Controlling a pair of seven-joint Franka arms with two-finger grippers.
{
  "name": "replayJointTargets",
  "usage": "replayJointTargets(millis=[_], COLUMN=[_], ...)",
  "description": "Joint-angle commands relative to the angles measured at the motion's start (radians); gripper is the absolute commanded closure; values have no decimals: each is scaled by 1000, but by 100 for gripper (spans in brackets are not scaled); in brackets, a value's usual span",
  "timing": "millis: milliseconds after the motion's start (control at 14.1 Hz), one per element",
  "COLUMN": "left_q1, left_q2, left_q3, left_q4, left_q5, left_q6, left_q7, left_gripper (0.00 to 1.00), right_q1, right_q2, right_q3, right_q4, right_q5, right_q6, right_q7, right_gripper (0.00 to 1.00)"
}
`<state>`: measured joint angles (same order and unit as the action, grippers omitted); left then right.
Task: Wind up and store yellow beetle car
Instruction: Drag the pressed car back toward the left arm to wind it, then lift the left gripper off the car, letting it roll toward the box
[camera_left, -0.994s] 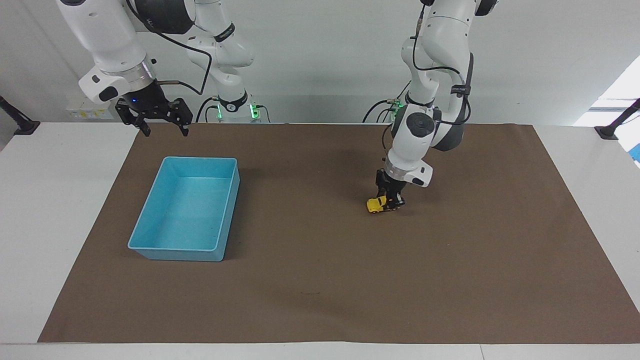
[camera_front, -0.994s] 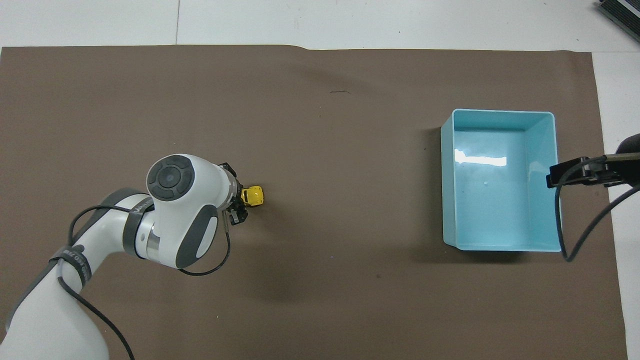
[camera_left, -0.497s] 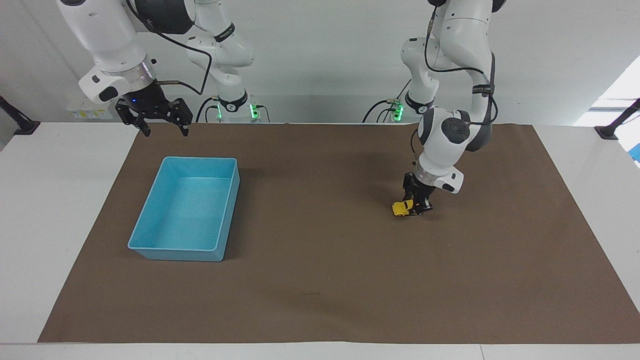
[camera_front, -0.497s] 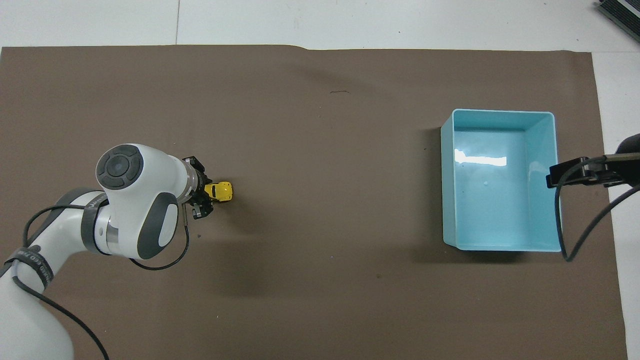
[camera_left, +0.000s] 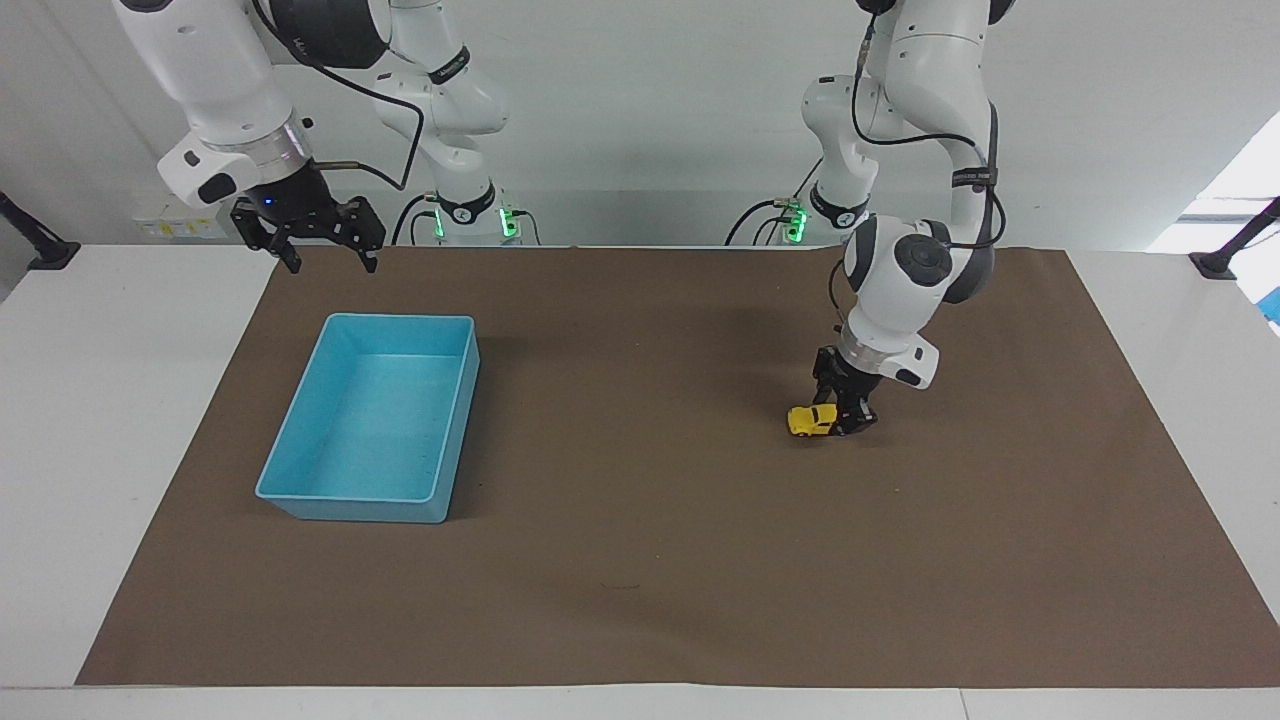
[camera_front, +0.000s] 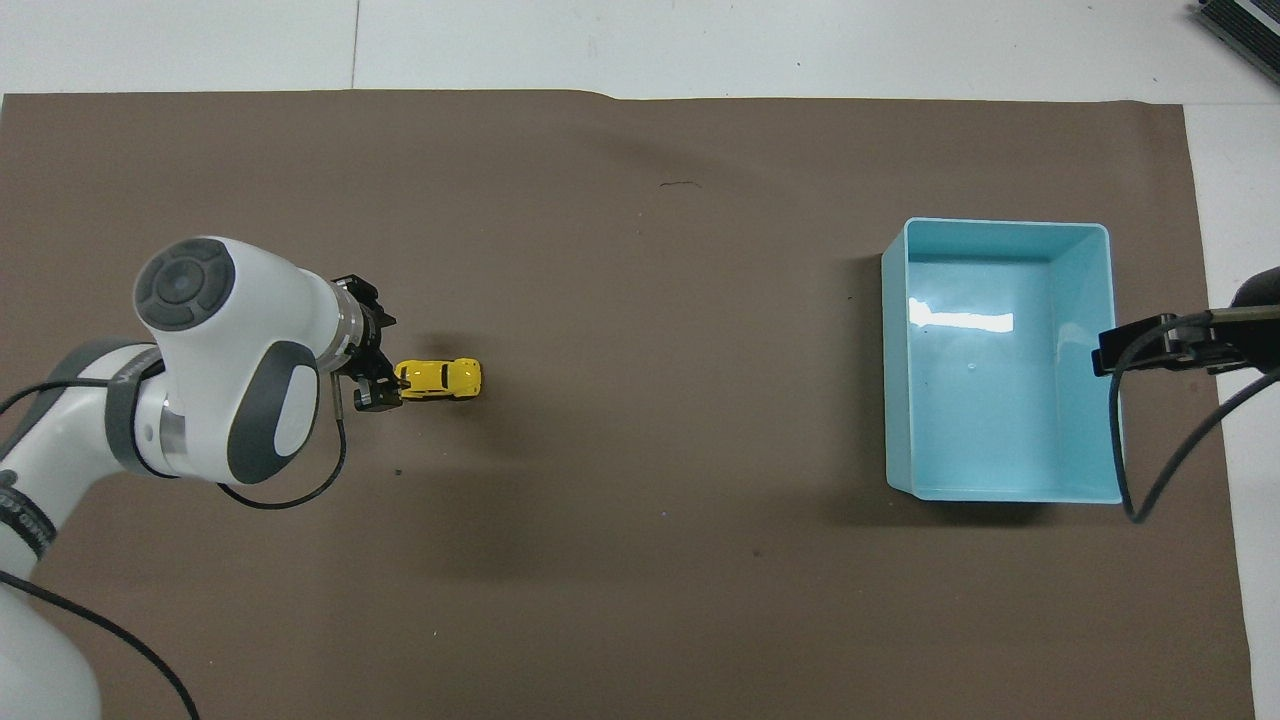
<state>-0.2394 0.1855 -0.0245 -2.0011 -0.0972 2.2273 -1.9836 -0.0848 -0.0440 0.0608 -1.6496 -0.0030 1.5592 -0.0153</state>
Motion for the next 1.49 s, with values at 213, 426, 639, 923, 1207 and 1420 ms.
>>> replayJointTargets(millis=[213,426,639,923,1207,1420], left_q1=[19,25,26,25,25,41], left_q2=[-3,-3,0,5,-15,-32], left_q3=[-8,-8,-8,-8,-6,-2], left_q4=[64,65,74,82,111,160], left_q5=[5,4,5,8,10,10], left_q6=[-92,-92,-92,-87,-95,-106], left_q7=[8,17,19,25,138,192], left_gripper=[0,0,0,0,0,0], right_q1=[-6,-6,-6,-6,-1,-1], right_q2=[-17,-17,-17,-17,-16,-16], right_q3=[1,1,1,1,2,2], right_q4=[-16,-16,-16,-15,-12,-13], right_q5=[0,0,0,-2,-2,-12], right_q6=[-10,-10,-10,-7,-10,-2], right_q7=[-23,-23,-21,-20,-23,-28], right_gripper=[0,0,0,0,0,0])
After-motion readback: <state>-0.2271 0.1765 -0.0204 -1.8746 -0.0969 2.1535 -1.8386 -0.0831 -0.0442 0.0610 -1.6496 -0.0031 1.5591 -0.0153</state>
